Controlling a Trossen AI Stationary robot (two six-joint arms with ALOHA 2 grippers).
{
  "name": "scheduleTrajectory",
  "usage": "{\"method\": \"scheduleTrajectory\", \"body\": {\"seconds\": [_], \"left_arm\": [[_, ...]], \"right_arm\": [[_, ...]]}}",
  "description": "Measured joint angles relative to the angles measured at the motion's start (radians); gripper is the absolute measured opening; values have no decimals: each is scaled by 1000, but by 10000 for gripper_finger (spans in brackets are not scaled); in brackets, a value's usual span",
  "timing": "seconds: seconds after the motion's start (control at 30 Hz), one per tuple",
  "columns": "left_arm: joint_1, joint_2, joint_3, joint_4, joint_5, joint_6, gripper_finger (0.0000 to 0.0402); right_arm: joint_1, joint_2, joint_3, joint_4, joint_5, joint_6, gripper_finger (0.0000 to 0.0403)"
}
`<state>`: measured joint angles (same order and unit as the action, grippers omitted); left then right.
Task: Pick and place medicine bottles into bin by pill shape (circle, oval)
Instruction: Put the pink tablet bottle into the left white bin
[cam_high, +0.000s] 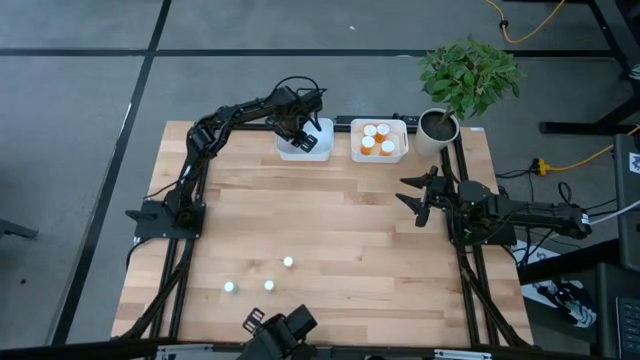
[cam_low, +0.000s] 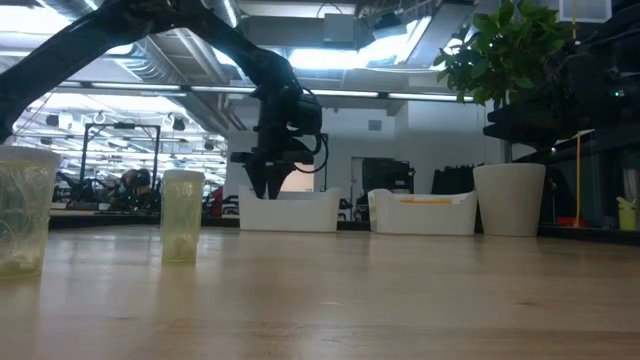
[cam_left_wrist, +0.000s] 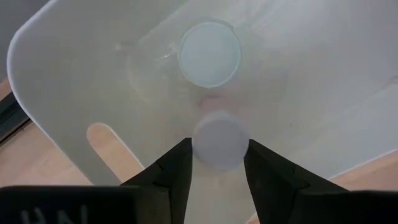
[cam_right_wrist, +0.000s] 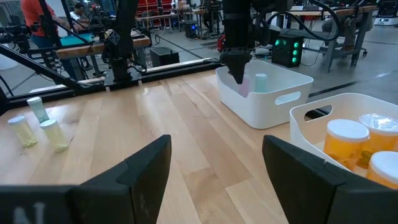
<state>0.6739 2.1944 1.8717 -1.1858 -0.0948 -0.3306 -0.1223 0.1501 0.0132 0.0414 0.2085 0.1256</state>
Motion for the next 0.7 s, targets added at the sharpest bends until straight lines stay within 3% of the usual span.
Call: {"method": "scheduleTrajectory", "body": {"seconds": [0.7], "left_arm": [[24,-2,9,-5,11,-7,138]], "right_arm": [[0,0,0,0,0,0,255]]}}
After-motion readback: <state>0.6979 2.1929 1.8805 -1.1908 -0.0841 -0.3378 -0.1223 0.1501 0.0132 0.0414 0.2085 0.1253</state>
